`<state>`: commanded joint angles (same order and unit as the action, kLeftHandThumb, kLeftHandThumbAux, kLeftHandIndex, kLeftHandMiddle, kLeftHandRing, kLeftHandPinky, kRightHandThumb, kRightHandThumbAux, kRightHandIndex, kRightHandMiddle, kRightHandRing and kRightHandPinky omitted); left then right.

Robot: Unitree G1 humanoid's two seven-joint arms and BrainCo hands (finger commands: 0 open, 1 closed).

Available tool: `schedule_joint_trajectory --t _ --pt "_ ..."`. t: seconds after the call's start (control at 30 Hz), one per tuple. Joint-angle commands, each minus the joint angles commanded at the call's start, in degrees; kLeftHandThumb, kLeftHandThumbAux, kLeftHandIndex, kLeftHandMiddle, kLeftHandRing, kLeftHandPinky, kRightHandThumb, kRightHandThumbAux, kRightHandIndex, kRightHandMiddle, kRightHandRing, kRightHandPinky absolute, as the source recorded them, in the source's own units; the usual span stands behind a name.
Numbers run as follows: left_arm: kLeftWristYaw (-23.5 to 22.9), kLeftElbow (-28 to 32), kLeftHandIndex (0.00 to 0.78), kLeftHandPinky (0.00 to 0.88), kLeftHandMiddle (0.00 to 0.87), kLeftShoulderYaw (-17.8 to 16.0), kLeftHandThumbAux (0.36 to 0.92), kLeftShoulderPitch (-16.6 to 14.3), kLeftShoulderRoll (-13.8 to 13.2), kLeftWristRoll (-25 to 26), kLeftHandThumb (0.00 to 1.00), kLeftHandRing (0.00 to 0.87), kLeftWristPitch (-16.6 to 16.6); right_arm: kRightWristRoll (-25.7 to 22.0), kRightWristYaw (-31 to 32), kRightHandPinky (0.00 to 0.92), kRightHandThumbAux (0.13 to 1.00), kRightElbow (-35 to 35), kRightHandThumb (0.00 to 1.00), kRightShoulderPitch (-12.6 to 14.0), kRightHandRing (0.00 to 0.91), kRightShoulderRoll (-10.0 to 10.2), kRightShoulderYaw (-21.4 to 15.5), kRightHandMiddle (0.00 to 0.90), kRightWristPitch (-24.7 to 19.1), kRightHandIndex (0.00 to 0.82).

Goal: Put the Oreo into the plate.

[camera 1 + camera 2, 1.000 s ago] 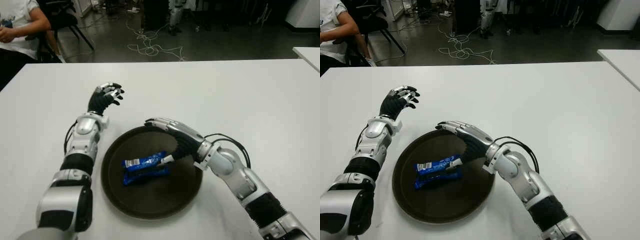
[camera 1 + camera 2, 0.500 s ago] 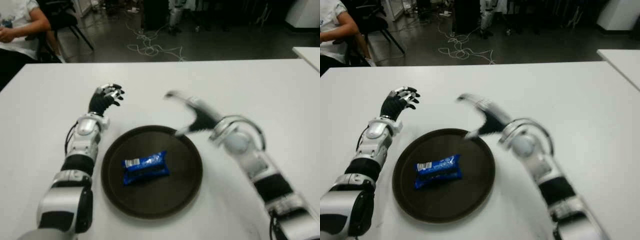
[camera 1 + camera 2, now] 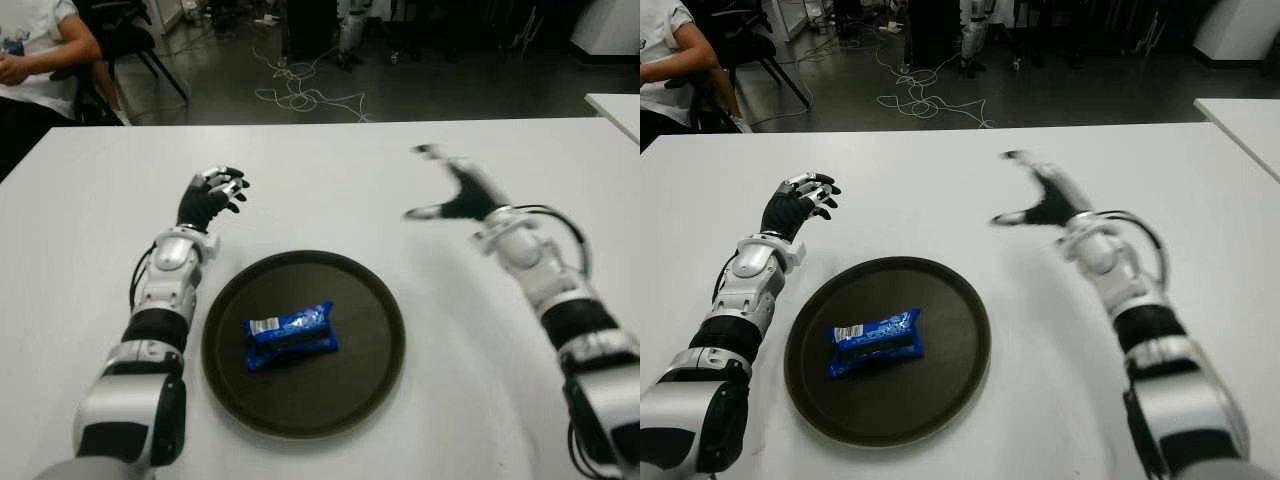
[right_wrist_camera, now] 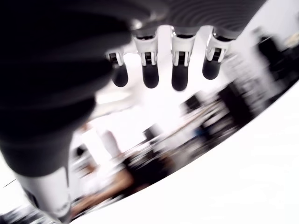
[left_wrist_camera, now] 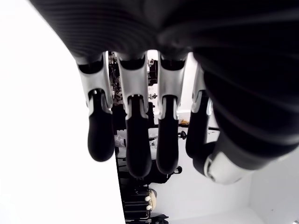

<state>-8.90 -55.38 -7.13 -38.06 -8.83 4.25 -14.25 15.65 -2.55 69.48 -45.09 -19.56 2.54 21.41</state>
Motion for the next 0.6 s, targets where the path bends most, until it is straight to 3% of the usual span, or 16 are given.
schedule_joint_trajectory --t 0.07,0.27,0.6 --pt "-0.2 -0.2 0.419 0.576 0.467 0.0 0.672 -0.1 -0.1 0.0 0.834 0.515 -0.1 -3.1 1.9 0.255 0.753 0.8 0.0 -0.6 0.222 1.0 -2.5 0.205 -1.6 0.167" --pt "-0.7 -0.8 0.419 0.583 0.466 0.0 0.672 -0.3 -0.1 0.0 0.834 0.516 -0.7 -7.6 4.4 0.297 0.761 3.1 0.0 -2.0 0.256 3.0 -5.8 0.227 -4.7 0.179" --pt "-1.2 -0.8 0.419 0.555 0.463 -0.4 0.673 -0.4 0.0 0.3 0.833 0.5 -0.8 -5.5 0.5 0.3 0.784 3.1 0.0 -1.5 0.275 5.5 -3.3 0.251 -4.7 0.198"
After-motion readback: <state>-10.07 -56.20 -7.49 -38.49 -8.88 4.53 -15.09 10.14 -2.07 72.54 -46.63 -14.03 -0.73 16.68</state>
